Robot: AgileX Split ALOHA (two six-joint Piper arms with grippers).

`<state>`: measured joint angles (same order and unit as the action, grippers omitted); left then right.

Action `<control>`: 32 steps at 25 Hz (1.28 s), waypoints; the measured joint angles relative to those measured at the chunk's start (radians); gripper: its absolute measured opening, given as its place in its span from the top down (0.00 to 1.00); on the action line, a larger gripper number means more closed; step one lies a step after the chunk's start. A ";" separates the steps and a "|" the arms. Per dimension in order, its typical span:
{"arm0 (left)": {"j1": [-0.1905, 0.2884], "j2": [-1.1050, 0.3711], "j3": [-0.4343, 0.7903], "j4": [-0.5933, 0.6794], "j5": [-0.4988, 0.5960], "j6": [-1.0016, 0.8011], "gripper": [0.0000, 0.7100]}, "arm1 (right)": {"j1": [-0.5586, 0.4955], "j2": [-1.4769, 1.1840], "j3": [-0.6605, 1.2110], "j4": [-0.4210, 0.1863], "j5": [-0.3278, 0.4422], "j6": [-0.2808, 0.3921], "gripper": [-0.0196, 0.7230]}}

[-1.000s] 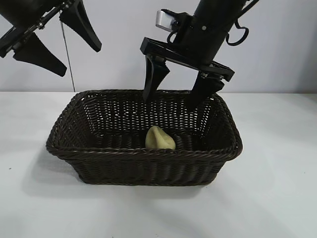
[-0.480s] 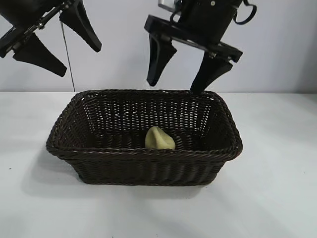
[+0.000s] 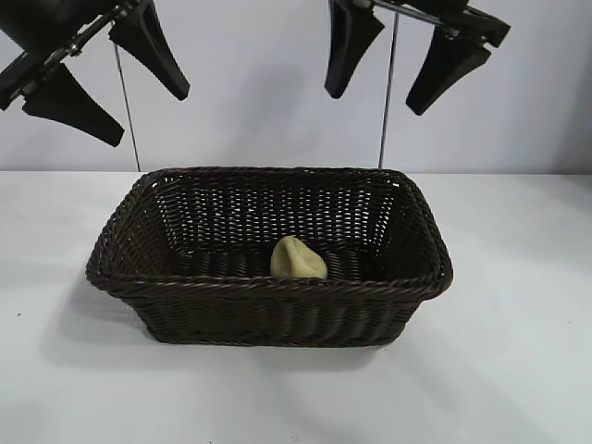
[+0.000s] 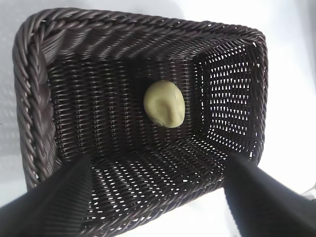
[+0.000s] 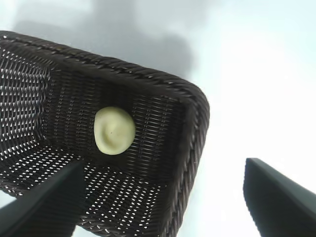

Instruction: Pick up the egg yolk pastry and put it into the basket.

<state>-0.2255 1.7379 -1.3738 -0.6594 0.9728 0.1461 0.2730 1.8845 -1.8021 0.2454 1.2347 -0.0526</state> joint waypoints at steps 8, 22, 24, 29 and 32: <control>0.000 0.000 0.000 0.003 0.000 0.000 0.24 | -0.070 -0.021 0.000 0.001 0.000 -0.005 0.13; 0.000 0.000 0.000 0.003 0.000 0.000 0.24 | -0.070 -0.021 0.084 -0.011 0.000 -0.020 0.13; 0.000 0.000 0.000 0.004 0.000 0.000 0.24 | -0.070 -0.021 0.085 -0.011 0.000 -0.020 0.13; 0.000 0.000 0.000 0.004 0.000 0.000 0.24 | -0.070 -0.021 0.085 -0.011 0.000 -0.020 0.13; 0.000 0.000 0.000 0.004 0.000 0.000 0.24 | -0.070 -0.021 0.085 -0.012 0.000 -0.020 0.13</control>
<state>-0.2255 1.7379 -1.3738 -0.6558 0.9728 0.1461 0.2035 1.8635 -1.7174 0.2338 1.2350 -0.0730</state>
